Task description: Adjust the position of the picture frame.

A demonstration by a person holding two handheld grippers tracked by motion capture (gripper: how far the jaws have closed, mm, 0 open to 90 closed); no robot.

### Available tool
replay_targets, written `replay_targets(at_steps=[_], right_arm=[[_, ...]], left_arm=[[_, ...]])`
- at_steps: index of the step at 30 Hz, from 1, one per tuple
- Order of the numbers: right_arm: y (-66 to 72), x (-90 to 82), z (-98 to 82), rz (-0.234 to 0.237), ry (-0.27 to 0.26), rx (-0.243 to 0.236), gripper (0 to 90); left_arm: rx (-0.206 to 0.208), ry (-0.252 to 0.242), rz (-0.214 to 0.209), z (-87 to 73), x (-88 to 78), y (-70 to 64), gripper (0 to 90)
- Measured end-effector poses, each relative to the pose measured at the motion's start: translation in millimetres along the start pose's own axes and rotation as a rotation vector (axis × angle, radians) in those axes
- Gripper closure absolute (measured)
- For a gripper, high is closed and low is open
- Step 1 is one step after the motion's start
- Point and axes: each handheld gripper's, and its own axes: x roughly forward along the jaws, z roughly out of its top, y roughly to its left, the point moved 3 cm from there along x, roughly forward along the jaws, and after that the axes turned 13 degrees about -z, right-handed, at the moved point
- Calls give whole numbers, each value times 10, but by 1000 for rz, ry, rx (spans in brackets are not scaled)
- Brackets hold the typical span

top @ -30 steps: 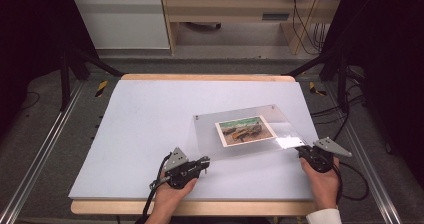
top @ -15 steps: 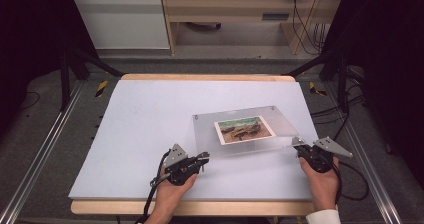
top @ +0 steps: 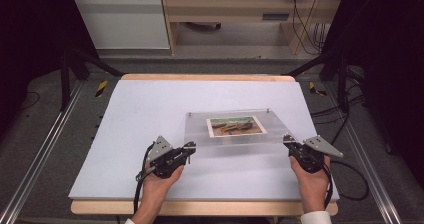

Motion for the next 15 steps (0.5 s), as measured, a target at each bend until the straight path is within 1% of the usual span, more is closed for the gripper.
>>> replay_targets(at_steps=[1,2,3,5,6,7,9,10,11,13,14,15], right_arm=[[40,1,26,3,-6,2,851],[40,1,26,3,-6,2,851],[81,3,56,0,-14,5,851],[115,6,87,-1,-22,1,851],[140,7,102,-1,-26,8,851],[160,8,115,-1,-28,10,851],[208,13,143,-3,-34,6,851],[232,16,157,-2,-37,7,851],[250,20,169,-4,-41,7,851],[310,25,200,-5,-46,9,851],[310,25,200,-5,-46,9,851],[357,37,224,-5,-53,6,851]], left_arm=[[4,-12,4,28,-33,19,825],[4,-12,4,28,-33,19,825],[16,-16,11,55,-68,41,825],[20,-23,16,80,-99,60,825],[25,-24,17,90,-118,75,825],[25,-24,17,90,-118,75,825],[30,-31,23,120,-175,126,825],[30,-31,23,120,-175,126,825],[33,-37,28,140,-214,163,825],[36,-38,31,151,-234,181,825],[37,-40,30,162,-254,197,825],[42,-41,32,172,-274,215,825]])
